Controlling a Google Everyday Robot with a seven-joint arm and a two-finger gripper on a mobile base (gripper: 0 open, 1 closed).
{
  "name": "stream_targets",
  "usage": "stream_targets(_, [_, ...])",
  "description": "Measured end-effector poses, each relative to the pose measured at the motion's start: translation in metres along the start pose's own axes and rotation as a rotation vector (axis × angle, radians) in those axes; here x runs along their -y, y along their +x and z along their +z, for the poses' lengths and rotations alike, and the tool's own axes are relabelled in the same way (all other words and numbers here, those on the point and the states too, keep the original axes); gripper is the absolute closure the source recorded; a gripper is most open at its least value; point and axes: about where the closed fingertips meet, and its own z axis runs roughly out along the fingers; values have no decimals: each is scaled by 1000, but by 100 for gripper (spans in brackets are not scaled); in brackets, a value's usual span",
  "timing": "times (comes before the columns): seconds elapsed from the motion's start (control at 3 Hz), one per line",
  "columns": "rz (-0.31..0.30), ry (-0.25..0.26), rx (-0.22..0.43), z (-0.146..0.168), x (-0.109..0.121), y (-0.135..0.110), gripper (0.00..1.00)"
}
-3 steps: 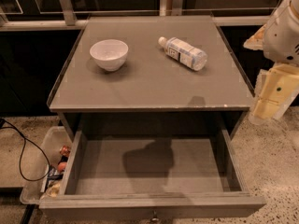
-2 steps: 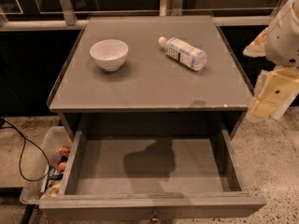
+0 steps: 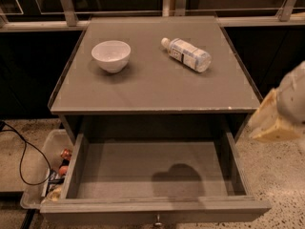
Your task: Close top drawer
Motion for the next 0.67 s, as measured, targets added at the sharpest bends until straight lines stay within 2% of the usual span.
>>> stream_targets(0.33, [60,-72,36,28,-35,31,86])
stream_targets(0.67, [59,-75,35,28,-36,31,100])
